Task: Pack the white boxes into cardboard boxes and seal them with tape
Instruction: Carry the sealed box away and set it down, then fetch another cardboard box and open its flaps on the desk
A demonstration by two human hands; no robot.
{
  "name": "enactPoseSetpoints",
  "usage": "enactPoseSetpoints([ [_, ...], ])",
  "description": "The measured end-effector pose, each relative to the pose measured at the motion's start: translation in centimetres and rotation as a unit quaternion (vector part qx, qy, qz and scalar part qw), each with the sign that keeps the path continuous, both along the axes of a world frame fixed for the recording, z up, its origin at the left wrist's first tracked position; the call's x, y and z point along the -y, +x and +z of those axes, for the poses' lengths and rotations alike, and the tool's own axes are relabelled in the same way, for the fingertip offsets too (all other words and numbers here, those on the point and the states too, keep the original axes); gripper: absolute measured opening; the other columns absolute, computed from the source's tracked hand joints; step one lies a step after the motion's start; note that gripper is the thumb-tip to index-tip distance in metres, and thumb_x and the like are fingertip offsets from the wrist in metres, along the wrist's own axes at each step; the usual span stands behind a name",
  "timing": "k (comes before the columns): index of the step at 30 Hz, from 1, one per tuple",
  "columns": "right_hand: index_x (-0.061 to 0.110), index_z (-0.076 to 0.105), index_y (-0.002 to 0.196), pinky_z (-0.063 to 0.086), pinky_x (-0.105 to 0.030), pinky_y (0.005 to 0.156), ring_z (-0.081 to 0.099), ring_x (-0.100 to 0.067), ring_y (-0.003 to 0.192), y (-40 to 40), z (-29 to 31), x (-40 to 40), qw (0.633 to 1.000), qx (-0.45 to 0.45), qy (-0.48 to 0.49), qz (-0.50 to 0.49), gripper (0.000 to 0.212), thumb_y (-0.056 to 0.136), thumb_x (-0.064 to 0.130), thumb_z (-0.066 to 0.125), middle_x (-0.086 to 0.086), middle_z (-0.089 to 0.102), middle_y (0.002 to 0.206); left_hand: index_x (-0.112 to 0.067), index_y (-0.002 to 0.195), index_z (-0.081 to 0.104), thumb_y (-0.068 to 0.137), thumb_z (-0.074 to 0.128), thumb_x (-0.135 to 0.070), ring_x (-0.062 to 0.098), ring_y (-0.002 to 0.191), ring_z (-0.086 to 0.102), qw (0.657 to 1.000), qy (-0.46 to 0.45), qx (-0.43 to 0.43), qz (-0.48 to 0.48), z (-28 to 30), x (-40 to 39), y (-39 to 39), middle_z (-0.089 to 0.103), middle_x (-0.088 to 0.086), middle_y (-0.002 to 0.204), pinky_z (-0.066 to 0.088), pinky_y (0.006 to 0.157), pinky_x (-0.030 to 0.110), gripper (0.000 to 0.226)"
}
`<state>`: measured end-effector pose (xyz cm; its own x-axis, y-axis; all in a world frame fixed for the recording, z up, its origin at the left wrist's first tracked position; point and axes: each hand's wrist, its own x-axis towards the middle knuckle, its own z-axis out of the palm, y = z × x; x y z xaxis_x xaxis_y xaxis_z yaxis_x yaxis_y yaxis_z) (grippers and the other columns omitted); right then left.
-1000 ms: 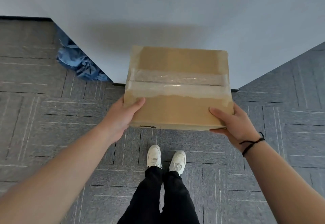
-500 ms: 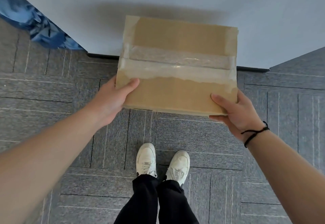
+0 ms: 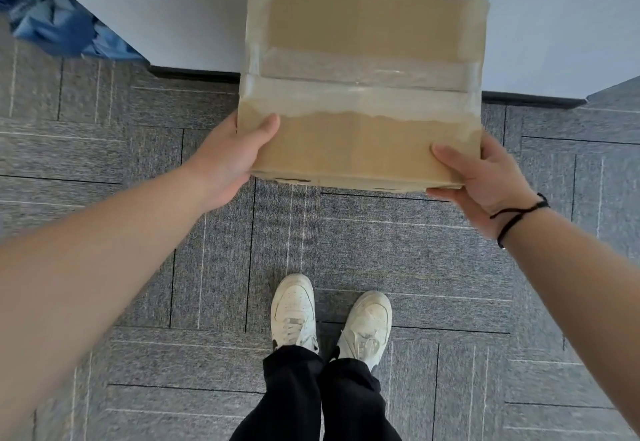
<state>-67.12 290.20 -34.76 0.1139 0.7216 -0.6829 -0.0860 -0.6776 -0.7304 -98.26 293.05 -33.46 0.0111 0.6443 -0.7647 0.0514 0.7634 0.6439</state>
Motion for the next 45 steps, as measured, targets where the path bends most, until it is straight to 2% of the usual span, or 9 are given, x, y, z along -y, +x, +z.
enactPoseSetpoints([
  [7,0.029,0.06,0.121,0.048,-0.066,0.097,0.07,-0.023,0.106,0.0,-0.2,-1.1,1.0,0.017,-0.006,-0.013,0.032,0.092,0.02,0.07,0.007,0.074,0.112,-0.035,0.135,0.051,0.099,0.058,-0.034,0.012,0.112,0.063,1.0,0.0,0.014,-0.008,-0.6,-1.5,0.0,0.067,-0.012,0.123,0.049,0.092,0.033,0.037],
  [12,0.029,0.059,0.128,0.053,-0.057,0.097,0.068,-0.022,0.111,0.0,-0.4,-1.2,0.998,0.058,-0.009,-0.002,0.041,0.09,0.027,0.073,0.008,0.072,0.118,-0.035,0.136,0.049,0.1,0.056,-0.033,0.005,0.108,0.062,1.0,0.002,0.008,-0.016,-0.5,-1.1,0.5,0.065,-0.017,0.122,0.046,0.08,0.025,0.036],
  [16,0.025,0.059,0.128,0.055,-0.047,0.096,0.067,-0.021,0.111,0.2,-0.5,-1.0,0.996,0.085,-0.011,-0.007,0.045,0.086,0.028,0.076,0.004,0.07,0.12,-0.035,0.144,0.043,0.098,0.058,-0.039,0.009,0.12,0.058,1.0,-0.006,-0.007,-0.022,-1.0,0.0,0.4,0.062,-0.013,0.131,0.041,0.102,0.033,0.049],
  [20,0.019,0.057,0.131,0.053,-0.037,0.092,0.064,-0.018,0.108,-0.5,0.7,-0.5,0.988,0.145,-0.046,0.016,0.047,0.089,0.035,0.072,0.005,0.067,0.118,-0.033,0.149,0.036,0.095,0.055,-0.06,0.014,0.121,0.051,0.984,0.0,-0.152,-0.091,-0.1,0.5,0.7,0.054,-0.013,0.135,0.036,0.103,0.038,0.064],
  [26,0.019,0.057,0.126,0.048,-0.024,0.07,0.061,-0.013,0.095,-1.3,5.2,1.0,0.981,0.154,-0.103,0.059,0.033,0.094,0.018,0.066,0.004,0.066,0.117,-0.019,0.16,0.014,0.101,0.054,-0.044,0.028,0.131,0.049,0.943,0.024,-0.312,-0.117,5.6,0.4,4.2,0.039,-0.002,0.154,0.04,0.106,0.043,0.075],
  [33,0.021,0.027,0.157,0.044,-0.016,0.056,0.056,-0.007,0.087,-2.4,17.0,3.0,0.975,0.159,-0.099,0.117,0.064,0.1,0.019,0.056,0.0,0.038,0.158,-0.019,0.159,0.025,0.101,0.054,-0.038,0.022,0.15,0.029,0.904,0.124,-0.307,-0.271,17.4,1.7,7.8,0.029,0.0,0.164,0.026,0.119,0.041,0.068],
  [39,0.025,0.031,0.155,0.044,-0.024,0.086,0.052,-0.013,0.123,-1.6,30.7,6.6,0.975,0.164,-0.052,0.14,0.064,0.098,0.03,0.061,0.0,0.041,0.156,-0.018,0.154,0.038,0.103,0.053,-0.036,0.02,0.141,0.043,0.881,0.168,-0.305,-0.321,31.1,4.5,9.1,0.045,-0.001,0.155,0.035,0.115,0.039,0.056],
  [42,0.025,0.034,0.154,0.052,-0.028,0.083,0.056,-0.015,0.119,-1.1,38.2,8.9,0.979,0.133,-0.074,0.135,0.064,0.097,0.033,0.062,-0.002,0.045,0.152,-0.02,0.15,0.042,0.102,0.054,-0.037,0.02,0.138,0.046,0.873,0.182,-0.308,-0.331,37.5,6.0,8.8,0.049,0.0,0.151,0.038,0.112,0.041,0.053],
  [45,0.024,0.036,0.152,0.051,-0.036,0.101,0.053,-0.019,0.13,-0.4,44.6,11.7,0.981,0.143,-0.074,0.108,0.063,0.096,0.034,0.062,-0.003,0.046,0.152,-0.019,0.148,0.045,0.102,0.054,-0.038,0.022,0.135,0.049,0.868,0.185,-0.308,-0.342,42.8,7.4,8.9,0.052,0.002,0.148,0.041,0.109,0.044,0.052],
])
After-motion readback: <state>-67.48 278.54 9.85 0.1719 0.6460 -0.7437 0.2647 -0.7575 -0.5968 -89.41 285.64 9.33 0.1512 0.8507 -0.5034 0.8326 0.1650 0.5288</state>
